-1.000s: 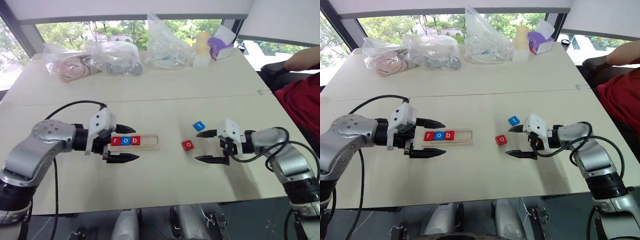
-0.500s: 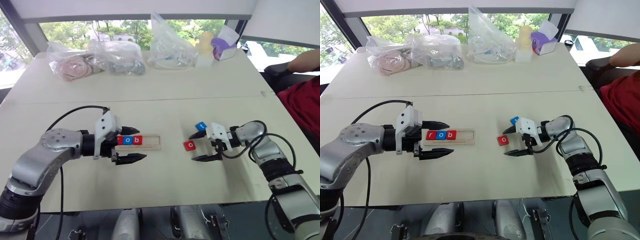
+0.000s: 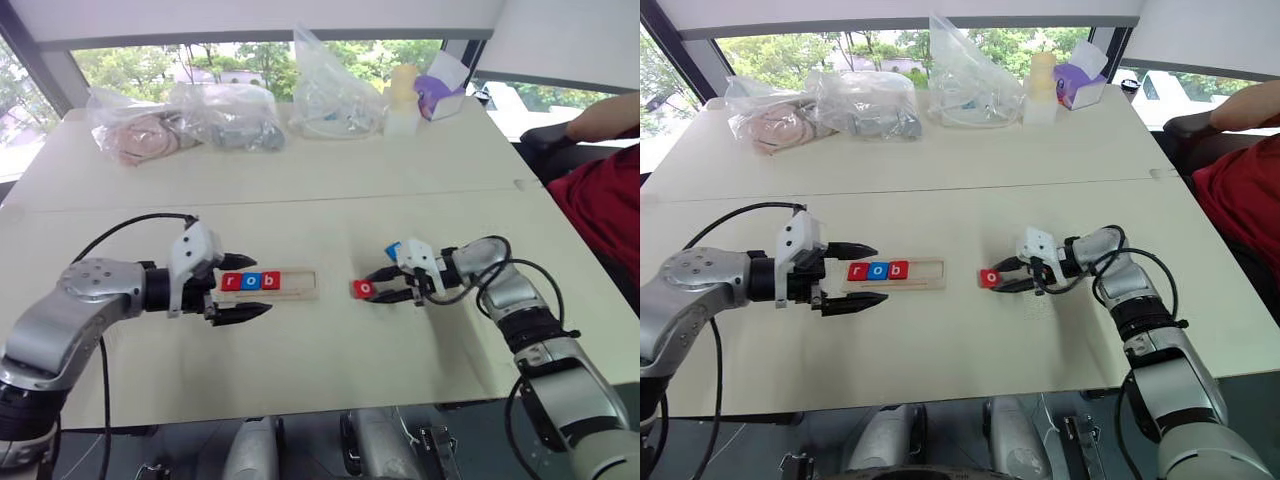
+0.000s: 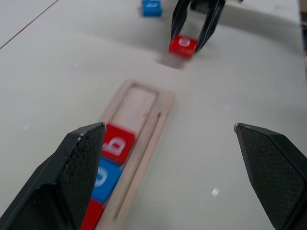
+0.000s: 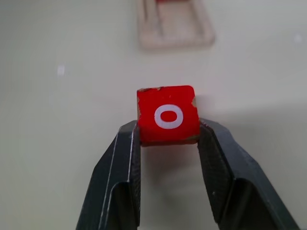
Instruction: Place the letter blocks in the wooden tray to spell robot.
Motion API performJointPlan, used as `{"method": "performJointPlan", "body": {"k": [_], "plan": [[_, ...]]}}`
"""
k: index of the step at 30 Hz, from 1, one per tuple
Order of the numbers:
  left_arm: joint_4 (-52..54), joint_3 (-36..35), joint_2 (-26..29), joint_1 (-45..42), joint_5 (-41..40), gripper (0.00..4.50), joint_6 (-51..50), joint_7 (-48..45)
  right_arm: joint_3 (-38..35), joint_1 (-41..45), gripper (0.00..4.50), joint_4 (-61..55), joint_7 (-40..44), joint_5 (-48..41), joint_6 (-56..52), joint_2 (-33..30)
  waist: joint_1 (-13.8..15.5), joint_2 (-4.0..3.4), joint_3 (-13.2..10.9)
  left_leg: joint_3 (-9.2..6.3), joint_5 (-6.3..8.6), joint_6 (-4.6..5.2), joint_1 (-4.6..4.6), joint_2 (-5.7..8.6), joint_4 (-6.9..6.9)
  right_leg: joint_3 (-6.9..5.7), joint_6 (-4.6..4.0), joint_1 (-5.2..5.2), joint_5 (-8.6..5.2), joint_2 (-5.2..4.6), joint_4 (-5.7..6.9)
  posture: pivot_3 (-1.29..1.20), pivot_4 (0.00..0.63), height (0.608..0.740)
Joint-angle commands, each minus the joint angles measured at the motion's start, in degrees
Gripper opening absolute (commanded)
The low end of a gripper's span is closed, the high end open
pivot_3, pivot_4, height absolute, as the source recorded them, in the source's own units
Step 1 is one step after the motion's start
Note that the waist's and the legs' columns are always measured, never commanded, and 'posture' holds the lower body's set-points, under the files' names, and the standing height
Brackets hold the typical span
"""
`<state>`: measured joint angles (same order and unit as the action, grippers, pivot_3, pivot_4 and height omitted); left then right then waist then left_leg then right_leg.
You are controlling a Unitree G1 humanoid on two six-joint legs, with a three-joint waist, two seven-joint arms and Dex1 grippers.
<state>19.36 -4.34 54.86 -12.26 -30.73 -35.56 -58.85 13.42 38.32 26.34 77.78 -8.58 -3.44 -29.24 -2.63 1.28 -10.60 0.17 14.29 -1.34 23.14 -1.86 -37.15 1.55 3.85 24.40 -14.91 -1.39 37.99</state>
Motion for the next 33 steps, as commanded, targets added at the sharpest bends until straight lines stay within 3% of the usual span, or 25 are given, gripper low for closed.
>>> {"method": "performJointPlan", "body": {"k": [1, 6, 13, 33], "plan": [[-4.9, -3.6, 3.1, 2.3, 4.0, 4.50, 5.0, -1.8, 1.3, 2.6, 1.12, -7.2, -5.9, 2.3, -4.8, 2.6, 0.1, -0.04, 0.0, 0.00, 0.00, 0.00, 0.00, 0.00, 0.01, 0.00, -0.03, 0.02, -0.01, 0.01, 0.03, 0.00, 0.150, 0.740], [-5.6, -6.0, 4.7, 5.9, 3.8, 4.50, 6.6, -4.4, 3.7, 5.6, 1.12, -8.6, -10.8, 4.9, -10.8, 6.5, 0.6, -0.04, 0.0, 0.07, 0.00, -0.01, 0.14, 0.00, -0.01, -0.09, -0.05, 0.06, -0.04, -0.12, 0.01, 0.00, 0.150, 0.740], [-3.2, -6.6, 2.5, 7.3, 3.6, 4.50, 5.9, -1.6, 6.8, 7.5, 1.12, -9.8, -12.9, 7.0, -15.4, 9.0, 0.8, -0.03, 0.0, 0.07, -0.01, -0.01, 0.20, 0.02, -0.03, -0.09, -0.03, 0.11, -0.03, -0.19, 0.00, 0.00, 0.150, 0.740], [-2.7, -6.8, 2.1, 7.0, 3.7, 4.50, 4.9, -1.4, 11.5, 8.0, 1.12, -6.3, -15.1, 10.8, -13.2, 13.0, 0.2, -0.03, 0.0, 0.07, 0.00, -0.01, 0.18, 0.01, -0.02, -0.10, -0.02, 0.12, -0.02, -0.11, 0.02, 0.00, 0.150, 0.740]]}}
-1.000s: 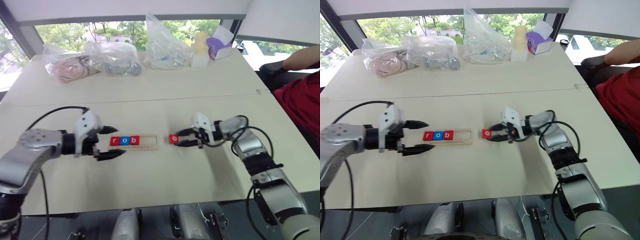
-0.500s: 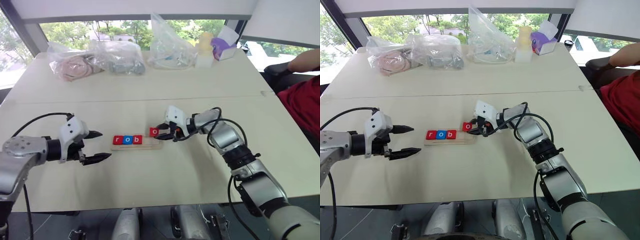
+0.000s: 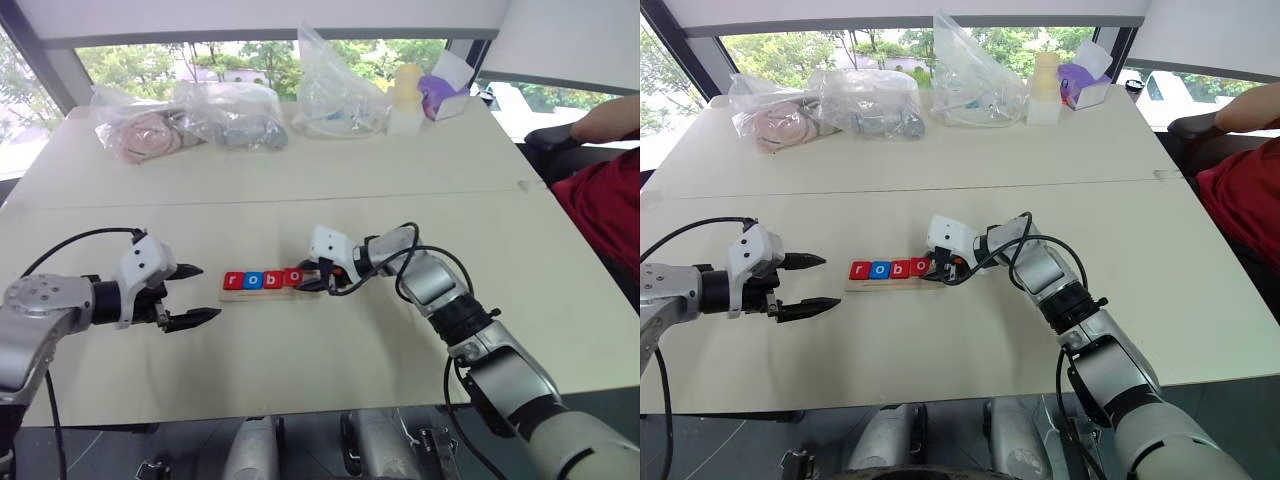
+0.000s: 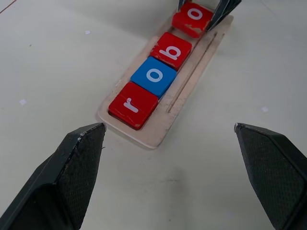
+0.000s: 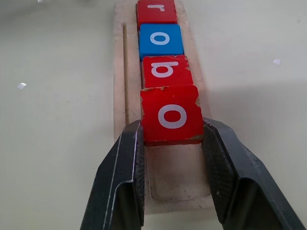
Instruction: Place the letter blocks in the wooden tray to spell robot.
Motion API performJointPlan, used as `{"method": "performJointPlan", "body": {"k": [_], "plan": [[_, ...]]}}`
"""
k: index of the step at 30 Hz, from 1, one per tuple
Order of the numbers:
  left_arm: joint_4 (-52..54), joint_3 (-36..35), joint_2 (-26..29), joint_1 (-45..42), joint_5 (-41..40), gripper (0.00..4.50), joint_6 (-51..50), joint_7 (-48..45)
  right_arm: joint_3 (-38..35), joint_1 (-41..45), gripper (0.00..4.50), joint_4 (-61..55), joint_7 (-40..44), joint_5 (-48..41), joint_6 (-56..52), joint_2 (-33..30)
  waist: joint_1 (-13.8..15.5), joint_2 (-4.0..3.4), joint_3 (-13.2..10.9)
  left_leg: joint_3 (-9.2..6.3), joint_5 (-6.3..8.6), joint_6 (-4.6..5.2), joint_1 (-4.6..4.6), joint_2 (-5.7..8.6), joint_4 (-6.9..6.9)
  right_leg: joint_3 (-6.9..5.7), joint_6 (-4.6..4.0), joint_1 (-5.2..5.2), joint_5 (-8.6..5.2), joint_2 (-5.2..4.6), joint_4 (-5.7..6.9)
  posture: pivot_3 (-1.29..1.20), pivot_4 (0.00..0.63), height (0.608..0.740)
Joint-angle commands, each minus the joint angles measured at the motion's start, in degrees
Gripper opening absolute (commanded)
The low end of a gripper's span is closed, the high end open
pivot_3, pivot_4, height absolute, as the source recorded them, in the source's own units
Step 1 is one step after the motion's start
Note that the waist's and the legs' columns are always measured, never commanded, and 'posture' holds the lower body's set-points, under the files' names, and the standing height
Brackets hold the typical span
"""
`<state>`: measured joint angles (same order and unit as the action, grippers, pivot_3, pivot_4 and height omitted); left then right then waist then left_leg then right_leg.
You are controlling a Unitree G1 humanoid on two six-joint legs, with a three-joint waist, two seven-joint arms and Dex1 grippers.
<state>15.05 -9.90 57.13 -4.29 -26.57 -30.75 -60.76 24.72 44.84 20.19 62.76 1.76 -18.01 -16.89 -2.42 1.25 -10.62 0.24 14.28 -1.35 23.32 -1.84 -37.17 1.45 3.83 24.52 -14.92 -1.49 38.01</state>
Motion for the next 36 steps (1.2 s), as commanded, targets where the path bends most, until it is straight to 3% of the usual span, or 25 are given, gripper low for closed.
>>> {"method": "performJointPlan", "body": {"k": [1, 22, 28, 29, 36], "plan": [[1.8, -1.2, -0.3, -0.9, -0.5, 4.50, 0.0, 0.7, 0.4, 1.5, 1.12, -0.1, 0.0, 0.6, 1.4, 0.7, 0.0, 0.00, 0.0, 0.00, 0.00, 0.00, 0.00, 0.00, 0.00, 0.00, 0.00, 0.00, 0.00, 0.00, 0.00, 0.00, 0.150, 0.740], [2.9, -0.4, -1.4, 0.7, 1.5, 4.50, 0.5, 2.7, 0.9, 2.0, 1.12, 1.9, -1.5, 2.4, 3.0, 2.9, -0.1, 0.00, 0.0, -0.02, 0.00, 0.00, -0.01, 0.00, 0.01, 0.00, 0.00, 0.00, 0.00, 0.02, 0.01, 0.00, 0.150, 0.740], [3.0, -0.5, -1.7, 0.5, 1.6, 4.50, 0.4, 2.9, -0.4, 2.4, 4.16, -1.1, -1.5, 1.2, 1.4, 2.6, -0.1, 0.01, 0.0, -0.03, 0.00, 0.00, -0.01, 0.00, 0.01, 0.00, 0.00, 0.00, 0.00, 0.01, 0.01, 0.00, 0.150, 0.740], [2.9, -0.5, -1.7, 0.5, 1.6, 4.50, 0.4, 2.9, -0.9, 2.5, 4.45, -2.2, -1.4, 0.6, 0.6, 2.5, -0.1, 0.00, 0.0, -0.04, 0.00, 0.00, -0.01, 0.00, 0.01, 0.00, 0.00, 0.00, 0.00, 0.01, 0.01, 0.00, 0.150, 0.740], [2.2, 0.2, -2.1, -0.2, 2.2, 4.50, 0.9, 3.2, -2.1, 1.7, 4.45, -5.5, -1.7, -1.1, -2.1, 2.5, 0.0, 0.01, 0.0, -0.16, 0.00, 0.00, -0.01, -0.01, 0.01, 0.00, 0.00, 0.00, 0.00, 0.00, 0.01, 0.00, 0.150, 0.740]]}}
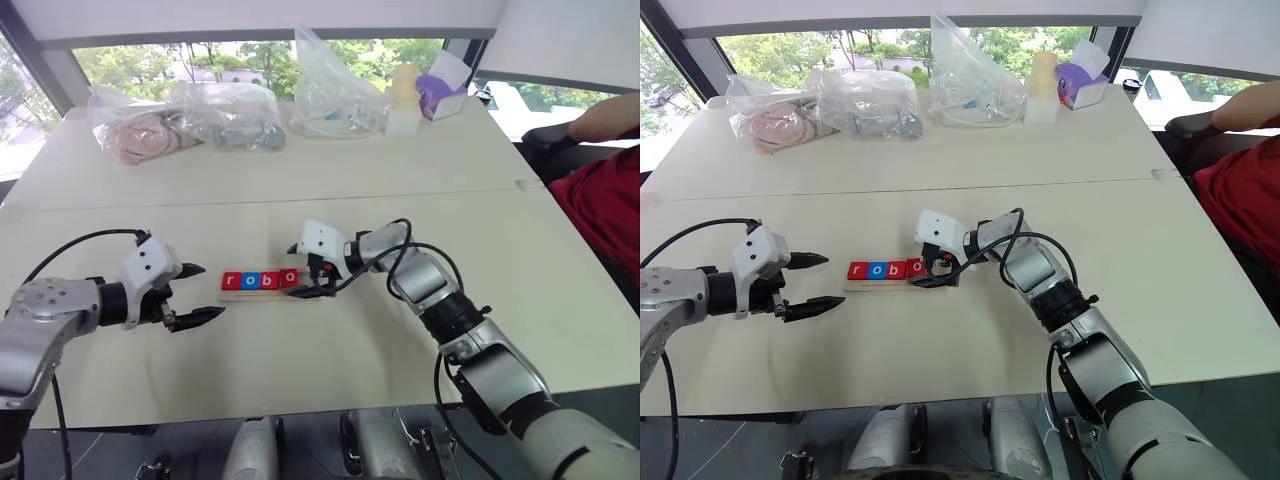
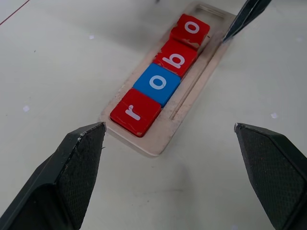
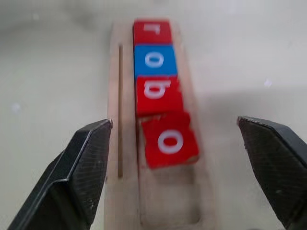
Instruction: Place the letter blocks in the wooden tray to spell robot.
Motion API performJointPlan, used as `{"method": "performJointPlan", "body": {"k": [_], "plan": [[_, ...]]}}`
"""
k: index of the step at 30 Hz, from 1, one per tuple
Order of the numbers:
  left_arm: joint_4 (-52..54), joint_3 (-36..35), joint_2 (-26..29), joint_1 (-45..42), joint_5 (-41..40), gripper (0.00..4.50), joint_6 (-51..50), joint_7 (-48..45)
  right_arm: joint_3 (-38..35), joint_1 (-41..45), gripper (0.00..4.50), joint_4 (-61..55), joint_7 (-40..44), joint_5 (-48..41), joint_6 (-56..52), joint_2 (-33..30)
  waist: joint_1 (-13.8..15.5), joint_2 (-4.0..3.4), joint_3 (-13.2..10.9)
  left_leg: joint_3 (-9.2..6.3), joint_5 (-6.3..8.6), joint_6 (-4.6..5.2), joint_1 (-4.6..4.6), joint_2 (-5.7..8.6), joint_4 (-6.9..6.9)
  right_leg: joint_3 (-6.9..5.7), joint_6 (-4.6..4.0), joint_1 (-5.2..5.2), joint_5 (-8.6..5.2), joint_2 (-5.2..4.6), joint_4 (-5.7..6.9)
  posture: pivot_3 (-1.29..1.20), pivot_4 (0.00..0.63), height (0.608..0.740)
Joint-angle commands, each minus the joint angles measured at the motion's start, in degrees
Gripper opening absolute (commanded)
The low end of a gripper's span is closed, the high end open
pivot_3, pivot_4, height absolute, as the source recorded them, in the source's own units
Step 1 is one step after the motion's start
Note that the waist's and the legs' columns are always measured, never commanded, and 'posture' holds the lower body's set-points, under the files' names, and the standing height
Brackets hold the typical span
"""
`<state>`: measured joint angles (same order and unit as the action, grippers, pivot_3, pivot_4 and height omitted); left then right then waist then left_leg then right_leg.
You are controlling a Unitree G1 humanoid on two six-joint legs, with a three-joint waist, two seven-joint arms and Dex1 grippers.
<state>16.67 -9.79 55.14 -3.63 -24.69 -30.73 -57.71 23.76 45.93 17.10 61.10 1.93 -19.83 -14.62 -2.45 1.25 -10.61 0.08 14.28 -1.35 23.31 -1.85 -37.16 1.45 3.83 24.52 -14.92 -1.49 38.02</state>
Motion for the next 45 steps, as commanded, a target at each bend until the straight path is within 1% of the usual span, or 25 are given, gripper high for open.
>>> {"method": "performJointPlan", "body": {"k": [1, 11, 27, 30, 32, 34, 35, 38, 39, 40, 41, 43, 45], "plan": [[0.5, 0.1, -0.2, -1.0, 0.4, 4.50, 0.9, 0.1, -0.9, 0.3, 4.45, -2.5, 0.2, -1.4, -0.3, 0.2, 0.0, 0.00, 0.0, -0.01, 0.00, 0.00, 0.00, 0.00, 0.00, 0.00, 0.00, 0.00, 0.00, 0.00, 0.00, 0.00, 0.150, 0.740], [0.2, 1.0, -0.7, -0.9, 1.5, 4.50, 1.7, 0.4, 1.2, -2.4, 4.45, -0.6, 0.0, -0.8, 1.0, 1.1, -0.1, 0.00, 0.0, 0.00, 0.00, 0.00, 0.00, 0.01, 0.00, 0.00, 0.00, 0.00, 0.00, 0.02, 0.00, 0.00, 0.150, 0.740], [-1.0, 1.8, -1.4, -1.4, 3.1, 4.50, 3.2, 0.8, 1.7, -4.7, 4.45, -6.0, 0.9, -2.1, -3.9, 0.8, 0.0, 0.00, 0.0, -0.01, 0.00, 0.00, 0.00, 0.01, 0.00, 0.00, 0.00, 0.00, 0.00, 0.01, 0.00, 0.00, 0.150, 0.740], [-1.2, 1.9, -1.7, -1.8, 3.2, 4.50, 3.5, 0.7, 1.4, -4.8, 4.45, -6.5, 0.4, -2.0, -4.3, 0.7, 0.0, 0.00, 0.0, -0.01, 0.00, 0.00, 0.00, 0.01, 0.00, -0.01, 0.00, 0.00, 0.00, 0.02, 0.00, 0.00, 0.150, 0.740], [-1.1, 1.9, -1.9, -2.0, 3.0, 4.50, 3.4, 0.8, 0.4, -4.3, 4.45, -6.2, -1.4, -1.5, -3.4, 0.7, 0.0, 0.00, 0.0, 0.00, 0.00, 0.00, 0.00, 0.01, 0.00, 0.00, 0.00, 0.00, 0.00, 0.01, 0.00, 0.00, 0.150, 0.740], [-0.2, 1.3, -3.1, -3.3, 1.2, 4.50, 2.3, 1.3, -2.8, -2.8, 4.45, -5.7, -4.6, -1.5, -2.4, 0.2, 0.0, 0.00, 0.0, -0.01, 0.00, 0.00, 0.00, 0.01, 0.00, 0.00, 0.00, 0.00, 0.00, 0.01, 0.00, 0.00, 0.150, 0.740], [0.8, 0.9, -3.9, -3.9, -0.2, 4.50, 1.2, 1.7, -4.8, -2.3, 4.45, -6.7, -6.0, -2.3, -3.6, -0.1, 0.2, 0.00, 0.0, -0.01, 0.00, 0.00, 0.01, 0.01, 0.00, 0.00, 0.00, 0.00, 0.00, 0.01, 0.00, 0.00, 0.150, 0.740], [4.8, 0.0, -6.6, -6.1, -5.8, 4.50, -3.4, 3.0, -12.7, -3.3, 4.45, -13.3, -11.2, -6.2, -11.7, -0.3, 0.5, 0.01, 0.0, -0.04, 0.00, -0.01, 0.05, 0.01, -0.04, -0.01, 0.02, 0.00, 0.01, -0.05, 0.00, 0.00, 0.150, 0.740], [5.9, -0.1, -7.2, -6.5, -7.0, 4.50, -4.6, 3.4, -14.4, -3.8, 4.45, -15.3, -12.5, -7.2, -14.0, -0.3, 0.5, 0.03, 0.0, -0.05, 0.00, -0.01, 0.07, 0.01, -0.04, -0.01, 0.03, 0.00, 0.01, -0.08, 0.00, 0.00, 0.150, 0.740], [7.3, 0.5, -8.1, -7.4, -8.4, 4.50, -6.0, 4.0, -18.0, -5.5, 4.45, -18.7, -16.2, -8.0, -16.9, 0.2, 0.5, 0.06, 0.0, -0.08, 0.00, -0.01, 0.08, 0.01, -0.04, -0.01, 0.05, 0.00, 0.03, -0.08, -0.01, 0.00, 0.150, 0.740], [8.3, 0.9, -8.6, -7.8, -9.3, 4.50, -7.0, 4.5, -20.4, -6.8, 4.45, -21.3, -18.9, -8.5, -19.0, 0.6, 0.6, 0.06, 0.0, -0.08, 0.00, -0.01, 0.08, 0.01, -0.03, -0.01, 0.06, 0.00, 0.03, -0.08, -0.01, 0.00, 0.150, 0.740], [9.6, 1.8, -11.6, -10.1, -12.6, 4.50, -9.7, 6.5, -24.9, -10.8, 4.45, -26.8, -24.7, -8.9, -22.8, 1.3, 0.9, 0.06, 0.0, -0.17, 0.00, -0.01, 0.08, 0.02, 0.03, -0.03, 0.06, -0.02, 0.03, -0.08, -0.02, 0.00, 0.150, 0.740], [9.5, 4.1, -14.3, -12.5, -13.2, 4.50, -10.8, 7.9, -29.3, -15.0, 4.45, -30.6, -30.3, -9.5, -27.1, 2.8, 1.4, 0.07, 0.1, -0.19, 0.00, -0.01, 0.07, 0.04, 0.02, -0.05, 0.06, -0.04, 0.03, -0.06, -0.01, 0.00, 0.150, 0.740]]}}
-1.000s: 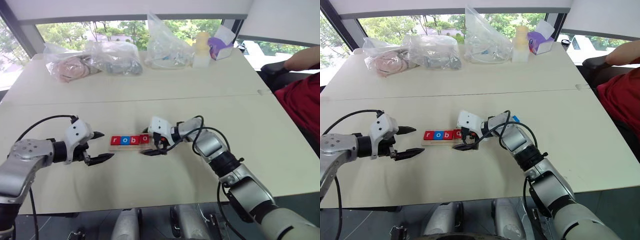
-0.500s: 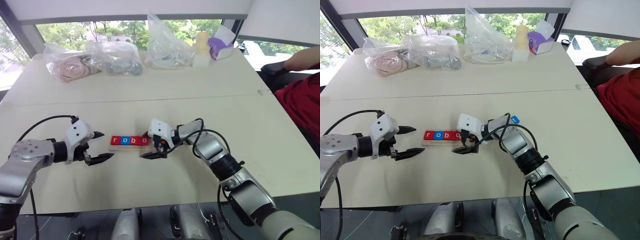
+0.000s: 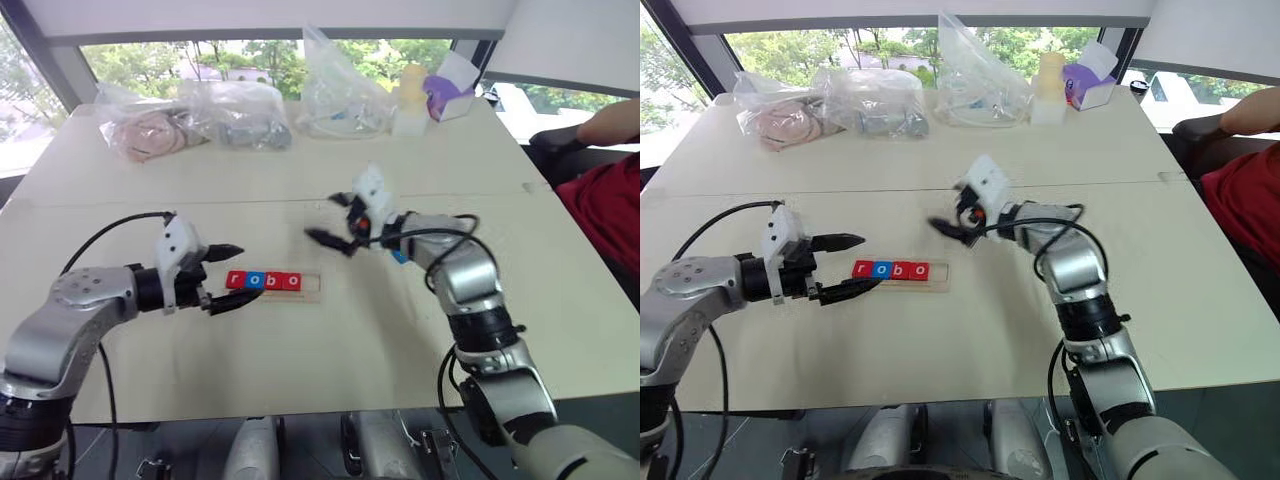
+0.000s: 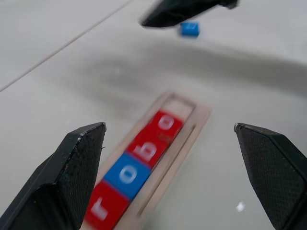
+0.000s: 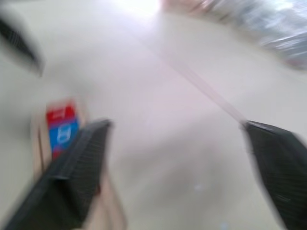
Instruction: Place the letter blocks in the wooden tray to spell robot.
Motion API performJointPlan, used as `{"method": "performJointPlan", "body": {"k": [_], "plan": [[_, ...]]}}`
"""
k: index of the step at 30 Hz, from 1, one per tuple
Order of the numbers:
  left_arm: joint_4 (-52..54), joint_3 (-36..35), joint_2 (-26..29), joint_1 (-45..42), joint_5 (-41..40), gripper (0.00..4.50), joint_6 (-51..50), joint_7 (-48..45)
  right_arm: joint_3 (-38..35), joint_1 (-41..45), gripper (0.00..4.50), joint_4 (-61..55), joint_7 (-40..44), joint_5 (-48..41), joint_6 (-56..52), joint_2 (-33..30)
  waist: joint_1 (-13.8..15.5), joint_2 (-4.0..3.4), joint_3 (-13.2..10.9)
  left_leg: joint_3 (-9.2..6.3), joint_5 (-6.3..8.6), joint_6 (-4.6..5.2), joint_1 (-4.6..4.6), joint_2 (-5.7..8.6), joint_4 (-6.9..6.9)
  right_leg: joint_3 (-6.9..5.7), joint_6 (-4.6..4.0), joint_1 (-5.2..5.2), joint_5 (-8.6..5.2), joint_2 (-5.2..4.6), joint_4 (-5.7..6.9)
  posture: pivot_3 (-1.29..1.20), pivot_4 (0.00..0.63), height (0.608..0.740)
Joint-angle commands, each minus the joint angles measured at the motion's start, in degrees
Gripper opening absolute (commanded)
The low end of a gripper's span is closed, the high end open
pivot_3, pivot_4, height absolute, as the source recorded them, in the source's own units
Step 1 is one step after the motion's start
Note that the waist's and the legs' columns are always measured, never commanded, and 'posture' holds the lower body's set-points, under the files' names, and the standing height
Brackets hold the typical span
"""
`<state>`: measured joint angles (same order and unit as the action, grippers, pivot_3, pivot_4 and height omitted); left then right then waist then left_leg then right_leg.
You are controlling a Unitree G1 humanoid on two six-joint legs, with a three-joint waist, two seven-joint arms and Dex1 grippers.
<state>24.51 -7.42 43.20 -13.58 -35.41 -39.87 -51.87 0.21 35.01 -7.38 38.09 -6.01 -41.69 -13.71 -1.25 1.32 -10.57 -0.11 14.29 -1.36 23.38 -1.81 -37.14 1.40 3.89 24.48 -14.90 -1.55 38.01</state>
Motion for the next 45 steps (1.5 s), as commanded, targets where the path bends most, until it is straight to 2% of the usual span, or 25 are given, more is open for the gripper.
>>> {"method": "performJointPlan", "body": {"k": [1, 8, 14, 22, 25, 29, 35, 39, 45], "plan": [[1.5, 2.9, -3.1, -3.2, -2.0, 4.50, -1.7, 2.1, -7.3, -5.5, 4.45, -7.2, -9.9, -1.3, -6.6, 2.6, 0.3, 0.01, 0.0, 0.00, 0.00, 0.00, -0.01, 0.02, -0.01, 0.00, 0.00, -0.01, 0.00, 0.03, 0.00, 0.00, 0.150, 0.740], [-4.3, 10.7, -5.4, -8.6, 2.8, 4.50, 2.2, -0.6, -7.0, -15.5, 4.45, -8.1, -13.3, 0.5, 0.7, -2.2, -0.1, -0.03, 0.0, 0.31, -0.02, -0.02, -0.09, 0.07, -0.04, 0.08, -0.03, -0.02, -0.01, 0.19, 0.00, 0.00, 0.150, 0.740], [-9.5, 13.2, -6.2, -11.2, 6.7, 4.50, 6.5, -2.4, -6.1, -16.6, 4.45, -0.8, -13.0, 0.8, 8.2, -4.9, 0.0, -0.03, 0.0, 0.33, -0.02, -0.01, -0.09, 0.01, -0.05, 0.17, -0.03, -0.02, -0.02, 0.35, -0.02, 0.00, 0.150, 0.740], [-10.8, 14.8, -5.0, -9.8, 11.9, 4.50, 9.7, -2.4, -4.7, -17.2, 4.45, 6.0, -11.3, -0.4, 12.1, -5.8, 0.1, -0.02, 0.0, 0.34, -0.02, -0.01, -0.08, 0.00, -0.05, 0.18, -0.03, -0.02, -0.02, 0.35, -0.04, 0.00, 0.150, 0.740], [-10.0, 14.3, -5.0, -9.2, 11.8, 4.50, 9.6, -2.6, -4.3, -16.8, 3.55, 6.9, -11.6, -0.5, 12.0, -5.6, 0.1, -0.03, 0.0, 0.33, -0.02, -0.01, -0.08, -0.02, -0.05, 0.19, -0.03, -0.02, -0.02, 0.36, -0.04, 0.00, 0.150, 0.740], [-10.1, 14.1, -5.3, -8.9, 12.1, 4.50, 9.9, -2.7, -3.4, -17.0, 1.54, 7.3, -11.4, 0.1, 13.4, -6.0, 0.2, -0.02, 0.0, 0.34, -0.02, -0.01, -0.08, -0.02, -0.07, 0.20, -0.03, -0.03, -0.02, 0.36, -0.04, 0.00, 0.150, 0.740], [-10.5, 14.3, -5.9, -8.5, 12.7, 4.50, 10.9, -2.8, -3.8, -17.8, 1.54, 2.5, -14.1, -0.2, 10.8, -5.3, 0.2, -0.02, 0.0, 0.33, -0.02, -0.01, -0.07, -0.02, -0.06, 0.19, -0.03, -0.03, -0.02, 0.36, -0.04, 0.00, 0.150, 0.740], [-11.2, 15.9, -4.6, -7.8, 15.0, 4.50, 13.2, -4.6, -5.8, -22.0, 1.54, -12.9, -27.7, 2.0, -0.7, 2.6, 0.2, -0.04, 0.0, 0.29, -0.02, -0.01, -0.06, -0.04, -0.04, 0.19, -0.04, -0.01, -0.02, 0.38, -0.03, 0.00, 0.150, 0.740], [-15.1, 16.4, -5.3, -9.1, 16.6, 4.50, 15.7, -6.1, -2.3, -28.9, 1.54, -31.0, -33.9, -0.1, -18.4, 11.1, 0.3, -0.04, 0.0, 0.16, -0.02, -0.02, -0.04, -0.05, -0.03, 0.15, -0.06, 0.01, -0.04, 0.35, -0.03, 0.00, 0.150, 0.740]]}}
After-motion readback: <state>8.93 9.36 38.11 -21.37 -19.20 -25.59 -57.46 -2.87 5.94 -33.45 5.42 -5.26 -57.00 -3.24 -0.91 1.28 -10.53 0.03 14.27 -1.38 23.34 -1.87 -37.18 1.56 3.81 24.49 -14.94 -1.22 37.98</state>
